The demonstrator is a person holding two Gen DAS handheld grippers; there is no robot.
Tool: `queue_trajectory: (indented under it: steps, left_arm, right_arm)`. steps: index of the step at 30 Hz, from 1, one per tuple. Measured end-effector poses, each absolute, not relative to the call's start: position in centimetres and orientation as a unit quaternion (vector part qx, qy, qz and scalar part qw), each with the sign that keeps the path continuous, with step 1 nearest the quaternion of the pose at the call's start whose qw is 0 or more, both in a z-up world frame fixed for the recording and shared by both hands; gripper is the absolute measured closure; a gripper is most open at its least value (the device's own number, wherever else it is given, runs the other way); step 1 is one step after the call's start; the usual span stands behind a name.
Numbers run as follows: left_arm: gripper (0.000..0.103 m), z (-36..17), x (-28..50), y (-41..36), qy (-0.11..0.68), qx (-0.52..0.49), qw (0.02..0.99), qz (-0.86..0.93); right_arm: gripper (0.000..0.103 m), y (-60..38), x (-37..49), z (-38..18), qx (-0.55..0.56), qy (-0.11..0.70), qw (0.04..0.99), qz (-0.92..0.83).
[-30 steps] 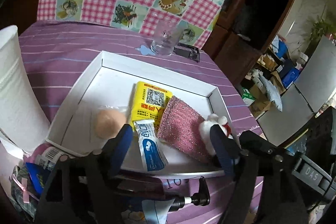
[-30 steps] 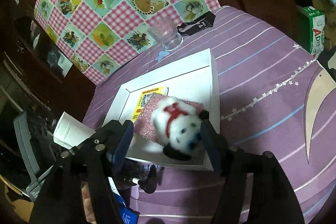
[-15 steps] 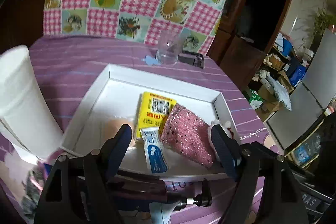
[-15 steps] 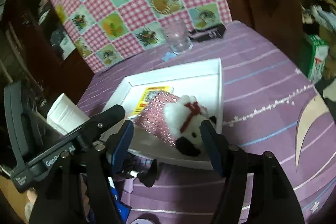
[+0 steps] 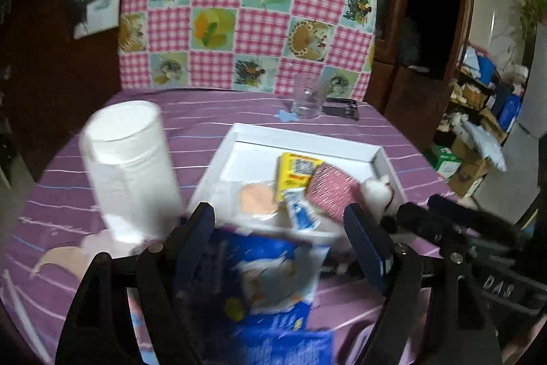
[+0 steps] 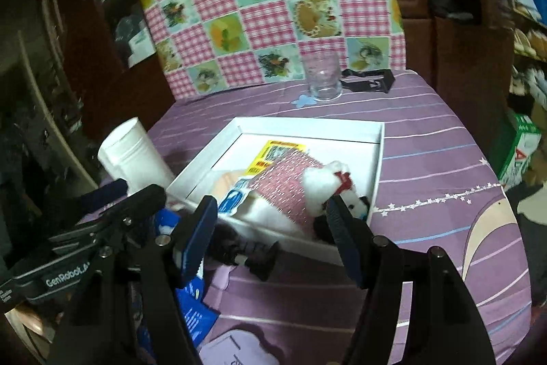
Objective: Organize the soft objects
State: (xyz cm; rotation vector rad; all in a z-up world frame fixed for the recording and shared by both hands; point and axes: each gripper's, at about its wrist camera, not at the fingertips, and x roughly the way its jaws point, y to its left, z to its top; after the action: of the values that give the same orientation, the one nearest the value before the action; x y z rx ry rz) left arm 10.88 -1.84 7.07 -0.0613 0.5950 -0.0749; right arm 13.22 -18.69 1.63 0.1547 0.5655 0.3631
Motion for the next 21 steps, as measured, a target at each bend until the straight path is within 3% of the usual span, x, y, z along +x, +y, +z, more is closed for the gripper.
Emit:
queue_trajectory:
  steps: [13, 17, 21]
  left_arm:
    - [0.024, 4.2, 5.5, 2.1, 0.269, -0.094, 0.958, -0.027]
    - [0.024, 3.1, 5.7, 3.6, 0.297, -0.116, 0.947, -0.017]
    - [0.024, 2.9, 5.7, 4.8, 0.310, -0.138, 0.941, -0.011]
  right_arm:
    - [0.036, -17.2, 11.4, 0.2, 0.059, 0.280, 0.934, 0.214]
    - [0.036, -16.2, 11.6, -0.7, 0.054, 0.299, 0.925, 0.230]
    - [0.048, -15.3, 11.4, -1.2, 0.063, 0.307, 0.912, 0.264]
